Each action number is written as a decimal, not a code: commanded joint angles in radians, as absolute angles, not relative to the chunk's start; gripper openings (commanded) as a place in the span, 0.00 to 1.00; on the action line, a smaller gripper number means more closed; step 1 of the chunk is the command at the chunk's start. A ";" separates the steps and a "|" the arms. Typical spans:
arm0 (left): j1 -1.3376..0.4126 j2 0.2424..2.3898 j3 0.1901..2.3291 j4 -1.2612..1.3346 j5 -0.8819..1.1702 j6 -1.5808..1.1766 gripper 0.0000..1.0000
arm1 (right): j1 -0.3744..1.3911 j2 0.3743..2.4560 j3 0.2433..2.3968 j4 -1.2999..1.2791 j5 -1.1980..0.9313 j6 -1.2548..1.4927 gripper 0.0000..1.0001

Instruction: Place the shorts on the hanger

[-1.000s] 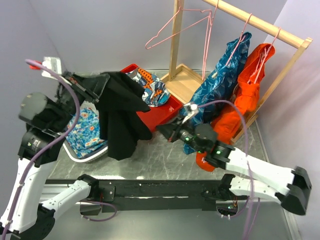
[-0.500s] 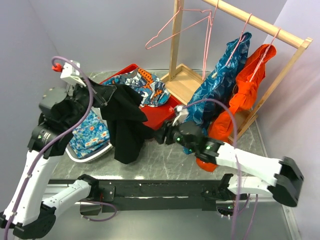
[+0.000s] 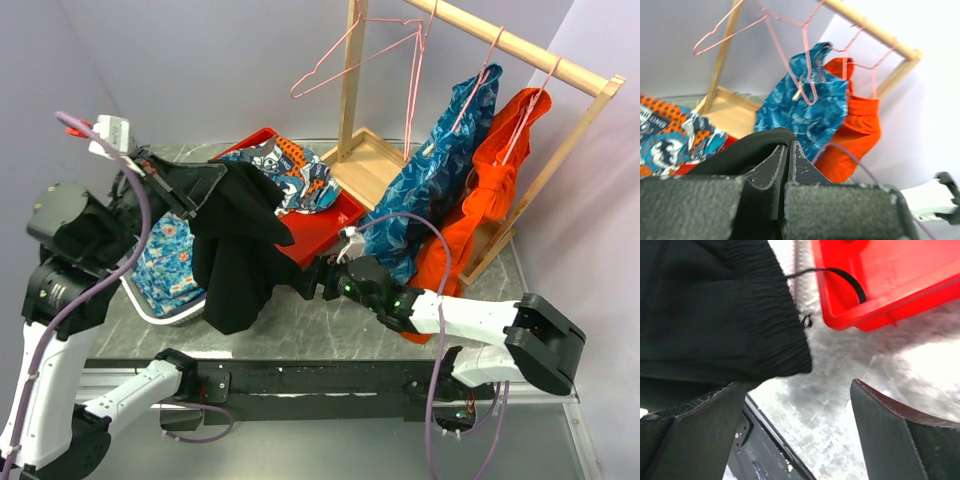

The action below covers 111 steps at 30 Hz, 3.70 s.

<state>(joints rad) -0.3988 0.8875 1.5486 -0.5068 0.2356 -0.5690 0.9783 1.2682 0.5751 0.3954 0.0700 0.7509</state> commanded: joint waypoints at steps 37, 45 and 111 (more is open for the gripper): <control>-0.400 0.927 1.617 -0.489 0.100 -0.586 0.01 | 0.983 1.140 0.590 0.741 -0.017 0.669 0.00; -0.400 0.873 1.386 -0.493 0.005 -0.627 0.05 | 0.985 0.907 0.761 0.279 0.145 0.560 0.00; -1.299 1.026 0.822 -0.812 -0.383 -1.172 0.48 | 1.072 0.957 0.623 -0.215 0.448 0.624 0.61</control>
<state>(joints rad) -1.2854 1.0054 0.8452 -0.8227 -0.3408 -1.1213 1.0771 0.9543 0.6220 -0.2470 0.4492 0.6128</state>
